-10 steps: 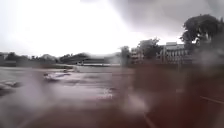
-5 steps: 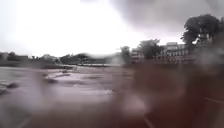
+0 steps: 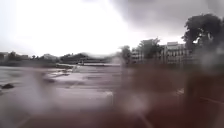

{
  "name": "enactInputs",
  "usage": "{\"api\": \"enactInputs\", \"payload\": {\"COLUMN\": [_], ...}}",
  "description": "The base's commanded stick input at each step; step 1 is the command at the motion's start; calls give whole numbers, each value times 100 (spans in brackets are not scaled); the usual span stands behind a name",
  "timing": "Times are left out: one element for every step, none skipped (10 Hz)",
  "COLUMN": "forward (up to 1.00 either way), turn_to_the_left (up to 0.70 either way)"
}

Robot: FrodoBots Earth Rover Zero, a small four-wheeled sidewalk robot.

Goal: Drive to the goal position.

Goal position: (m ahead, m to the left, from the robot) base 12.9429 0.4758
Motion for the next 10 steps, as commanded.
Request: {"api": "enactInputs", "payload": {"forward": [45, 45, 45, 45, 45, 45, 45, 45, 45, 45], "turn_to_the_left": [0, 0, 0, 0, 0, 0, 0, 0, 0, 0]}}
